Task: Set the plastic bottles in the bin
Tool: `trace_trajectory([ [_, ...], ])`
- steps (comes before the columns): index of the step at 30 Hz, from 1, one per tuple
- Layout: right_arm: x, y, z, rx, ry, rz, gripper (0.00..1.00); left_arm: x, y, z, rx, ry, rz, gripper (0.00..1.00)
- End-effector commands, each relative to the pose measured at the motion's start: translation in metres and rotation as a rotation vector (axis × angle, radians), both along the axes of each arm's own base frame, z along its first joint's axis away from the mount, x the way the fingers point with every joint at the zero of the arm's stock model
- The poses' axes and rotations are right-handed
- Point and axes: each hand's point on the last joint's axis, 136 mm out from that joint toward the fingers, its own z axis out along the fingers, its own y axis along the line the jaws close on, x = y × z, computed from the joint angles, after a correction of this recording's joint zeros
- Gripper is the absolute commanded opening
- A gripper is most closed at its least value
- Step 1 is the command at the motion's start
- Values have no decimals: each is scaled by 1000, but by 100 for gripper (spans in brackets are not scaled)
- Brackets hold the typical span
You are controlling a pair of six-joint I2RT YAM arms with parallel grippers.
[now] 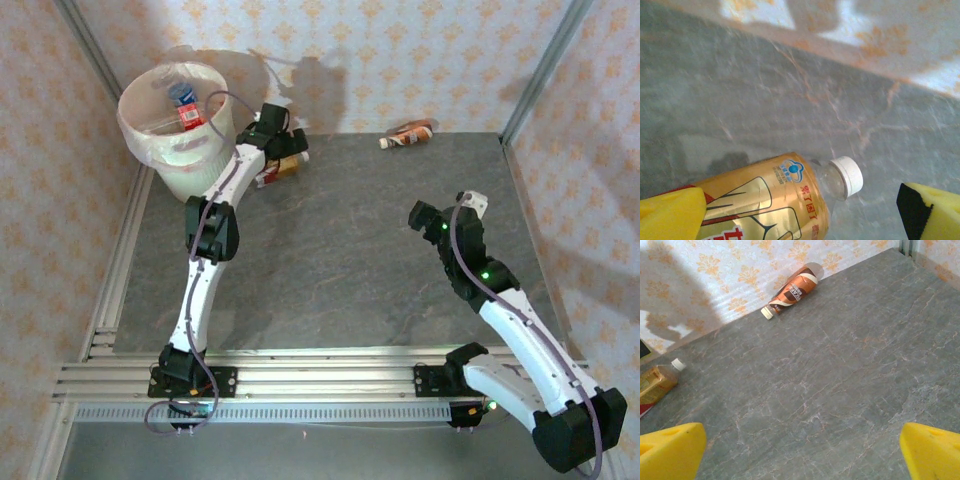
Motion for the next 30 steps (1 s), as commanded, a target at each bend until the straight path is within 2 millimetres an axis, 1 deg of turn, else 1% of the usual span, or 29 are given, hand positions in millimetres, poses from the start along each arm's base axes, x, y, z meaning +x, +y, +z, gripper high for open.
trace_trajectory([
  [1, 1, -3, 3, 20, -18, -25, 99, -61, -55, -47, -104, 238, -79, 100],
  [4, 1, -1, -2, 41, -15, -24, 99, -95, -85, -42, -121, 272, -137, 100],
  [6, 2, 1, -5, 56, -15, -19, 99, -118, -100, -34, -101, 272, -169, 100],
  [8, 2, 3, -7, 73, -11, -15, 99, -140, -115, -26, -121, 270, -196, 100],
  [9, 2, 4, -8, 81, -8, -11, 99, -149, -122, -26, -132, 273, -211, 100],
  [13, -3, 12, -17, 123, 17, 24, 99, -190, -133, -27, -127, 304, -229, 100],
  [15, -6, 21, -26, 158, 30, 68, 99, -208, -136, -28, -140, 318, -229, 100],
  [17, -10, 34, -37, 217, 44, 128, 99, -225, -142, -25, -172, 319, -225, 100],
  [19, -14, 43, -48, 264, 68, 164, 99, -239, -147, -21, -191, 315, -230, 100],
  [21, -18, 49, -60, 323, 99, 173, 99, -251, -153, -13, -205, 316, -249, 100],
  [23, -21, 56, -70, 400, 119, 182, 99, -260, -160, 4, -218, 293, -296, 100],
  [25, -23, 63, -78, 478, 129, 188, 99, -264, -163, 29, -208, 237, -377, 100],
  [27, -24, 65, -85, 538, 141, 166, 99, -265, -155, 42, -113, 190, -448, 100],
  [29, -26, 63, -90, 557, 150, 140, 99, -265, -143, 51, 53, 148, -550, 100],
  [30, -26, 61, -91, 557, 150, 132, 99, -267, -141, 53, 114, 130, -612, 100],
])
